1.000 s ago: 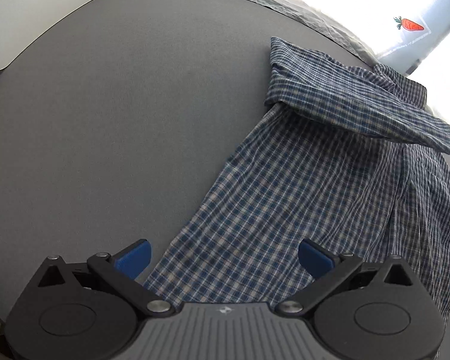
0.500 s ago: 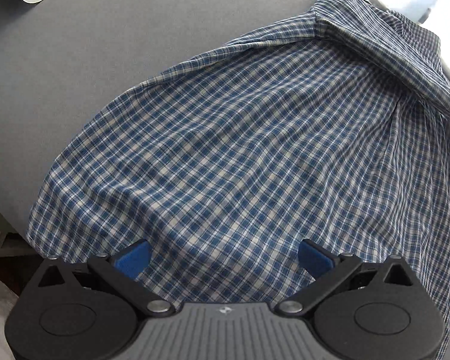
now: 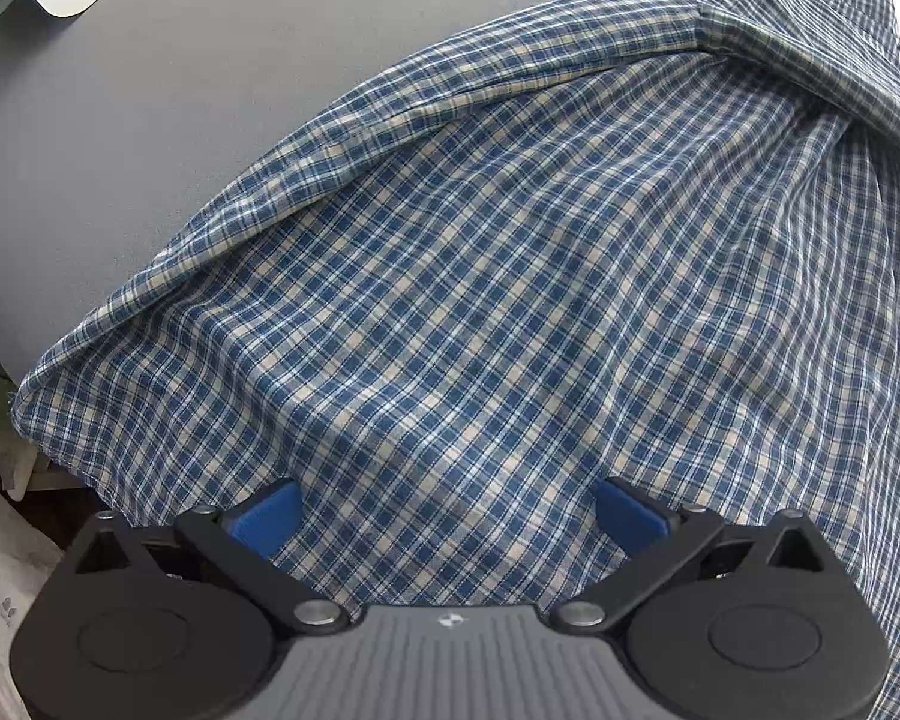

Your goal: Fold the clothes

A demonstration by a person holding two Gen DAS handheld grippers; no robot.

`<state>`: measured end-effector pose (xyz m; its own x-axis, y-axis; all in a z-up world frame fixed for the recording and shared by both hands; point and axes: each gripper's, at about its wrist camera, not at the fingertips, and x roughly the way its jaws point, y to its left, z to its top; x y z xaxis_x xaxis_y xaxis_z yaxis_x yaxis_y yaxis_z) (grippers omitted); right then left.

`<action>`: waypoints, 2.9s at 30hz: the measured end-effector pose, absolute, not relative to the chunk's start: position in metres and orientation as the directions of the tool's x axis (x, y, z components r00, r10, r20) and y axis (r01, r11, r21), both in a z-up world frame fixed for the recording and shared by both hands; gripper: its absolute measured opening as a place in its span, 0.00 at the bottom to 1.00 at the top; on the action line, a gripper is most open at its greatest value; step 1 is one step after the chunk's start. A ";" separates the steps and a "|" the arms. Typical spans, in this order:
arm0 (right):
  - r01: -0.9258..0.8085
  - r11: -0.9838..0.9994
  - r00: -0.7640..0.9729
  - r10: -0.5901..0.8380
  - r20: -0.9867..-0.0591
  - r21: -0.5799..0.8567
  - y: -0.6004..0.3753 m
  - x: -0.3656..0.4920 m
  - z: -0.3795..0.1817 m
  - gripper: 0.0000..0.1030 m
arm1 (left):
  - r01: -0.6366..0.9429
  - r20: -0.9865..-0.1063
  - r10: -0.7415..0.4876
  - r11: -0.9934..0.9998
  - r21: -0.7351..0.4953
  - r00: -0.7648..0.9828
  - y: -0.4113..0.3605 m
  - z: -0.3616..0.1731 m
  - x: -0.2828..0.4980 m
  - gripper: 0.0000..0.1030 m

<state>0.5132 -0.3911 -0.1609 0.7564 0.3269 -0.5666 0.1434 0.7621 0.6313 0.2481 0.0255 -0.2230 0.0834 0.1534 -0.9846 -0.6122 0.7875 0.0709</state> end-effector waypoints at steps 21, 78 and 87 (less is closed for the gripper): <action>0.314 0.779 0.683 0.211 -0.699 0.543 -0.431 0.493 -0.187 0.24 | -0.656 -0.989 0.112 0.755 0.019 0.100 0.041 -0.217 0.246 1.00; 0.136 0.617 0.417 0.674 -0.610 0.775 0.011 0.216 -0.216 0.32 | -0.233 -0.865 -0.189 0.917 -0.325 0.464 0.255 -0.191 0.154 1.00; 0.055 0.652 0.463 0.654 -0.598 0.756 -0.005 0.210 -0.201 0.02 | -0.223 -0.862 -0.204 0.915 -0.337 0.463 0.244 -0.193 0.161 1.00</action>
<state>0.2105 -0.0049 -0.2008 0.4631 0.6538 -0.5984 0.0554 0.6524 0.7558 0.1614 0.2439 -0.1933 0.4632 -0.2041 -0.8624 -0.2235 0.9148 -0.3365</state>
